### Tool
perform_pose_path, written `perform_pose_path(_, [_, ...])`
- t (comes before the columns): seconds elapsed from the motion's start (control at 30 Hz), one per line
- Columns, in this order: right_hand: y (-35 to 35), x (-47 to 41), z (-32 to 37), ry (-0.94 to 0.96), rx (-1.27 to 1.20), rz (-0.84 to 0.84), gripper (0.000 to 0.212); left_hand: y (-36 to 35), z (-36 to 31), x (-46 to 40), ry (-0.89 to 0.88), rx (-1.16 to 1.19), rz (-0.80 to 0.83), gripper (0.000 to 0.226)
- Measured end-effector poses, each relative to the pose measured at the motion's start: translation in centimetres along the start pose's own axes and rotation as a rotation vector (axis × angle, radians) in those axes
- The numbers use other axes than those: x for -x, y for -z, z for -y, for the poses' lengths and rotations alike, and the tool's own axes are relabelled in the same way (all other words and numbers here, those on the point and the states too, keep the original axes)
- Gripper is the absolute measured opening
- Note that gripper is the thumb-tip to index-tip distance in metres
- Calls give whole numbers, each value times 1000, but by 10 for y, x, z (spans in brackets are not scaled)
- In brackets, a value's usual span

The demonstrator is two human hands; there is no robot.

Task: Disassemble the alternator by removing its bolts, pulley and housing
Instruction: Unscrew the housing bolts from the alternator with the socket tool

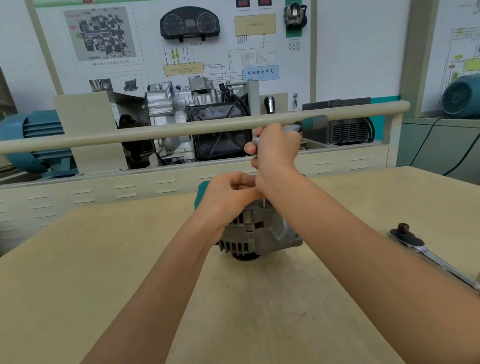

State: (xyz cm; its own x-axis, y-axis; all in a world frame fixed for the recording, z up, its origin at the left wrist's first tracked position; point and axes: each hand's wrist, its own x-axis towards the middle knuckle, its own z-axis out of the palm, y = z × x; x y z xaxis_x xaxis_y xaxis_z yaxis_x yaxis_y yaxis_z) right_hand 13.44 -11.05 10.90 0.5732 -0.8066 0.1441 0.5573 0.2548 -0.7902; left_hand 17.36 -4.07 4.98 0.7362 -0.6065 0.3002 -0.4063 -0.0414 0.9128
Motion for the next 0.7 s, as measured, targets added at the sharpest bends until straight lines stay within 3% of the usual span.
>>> perform_pose_path(0.07, [2,-3,6,-128,82,119,26,1,-2,1,12,-13,26,6])
perform_pose_path(0.17, [7,-13,16,-368,80,374,34,4,-4,2,40,-26,102,19])
perform_pose_path(0.27, [13,-18,19,-461,36,480,34,6,-4,3,38,-7,127,19])
perform_pose_path(0.37, [12,-11,17,-387,42,408,33,4,-3,3,28,6,86,10])
perform_pose_path(0.47, [4,-1,4,-56,38,83,25,1,-3,2,3,-7,37,8])
perform_pose_path(0.53, [-1,1,-4,80,2,-45,22,0,-2,1,-12,-28,25,14])
perform_pose_path(0.7, [1,-4,9,-179,155,167,26,1,-4,3,24,-10,57,9])
